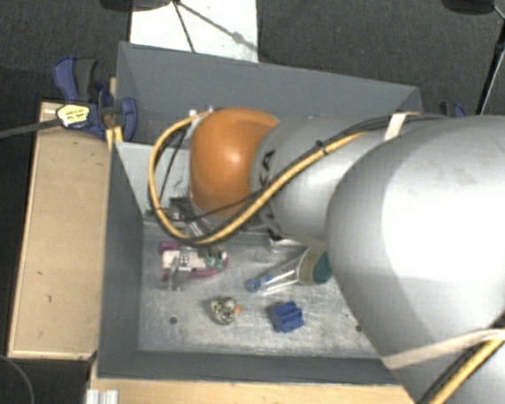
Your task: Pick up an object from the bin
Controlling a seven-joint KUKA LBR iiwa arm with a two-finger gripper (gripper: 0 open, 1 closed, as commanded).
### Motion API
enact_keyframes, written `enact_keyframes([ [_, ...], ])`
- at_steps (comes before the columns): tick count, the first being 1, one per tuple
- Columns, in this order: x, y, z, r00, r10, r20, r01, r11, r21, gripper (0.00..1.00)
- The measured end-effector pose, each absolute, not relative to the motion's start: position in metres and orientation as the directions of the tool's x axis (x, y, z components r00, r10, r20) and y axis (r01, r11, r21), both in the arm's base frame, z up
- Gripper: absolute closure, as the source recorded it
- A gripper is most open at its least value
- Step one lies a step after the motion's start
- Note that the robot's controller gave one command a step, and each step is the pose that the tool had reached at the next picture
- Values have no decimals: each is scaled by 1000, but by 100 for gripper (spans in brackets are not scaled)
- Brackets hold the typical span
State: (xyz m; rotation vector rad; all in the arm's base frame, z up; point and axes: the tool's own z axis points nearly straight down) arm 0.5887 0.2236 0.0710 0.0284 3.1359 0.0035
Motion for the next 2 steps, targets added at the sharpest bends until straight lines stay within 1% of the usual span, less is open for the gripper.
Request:
enact_keyframes([
  [1,590,224,72,-1000,19,-8,19,1000,3,100],
  [2,580,216,151,-1000,24,-9,24,1000,4,100],
])
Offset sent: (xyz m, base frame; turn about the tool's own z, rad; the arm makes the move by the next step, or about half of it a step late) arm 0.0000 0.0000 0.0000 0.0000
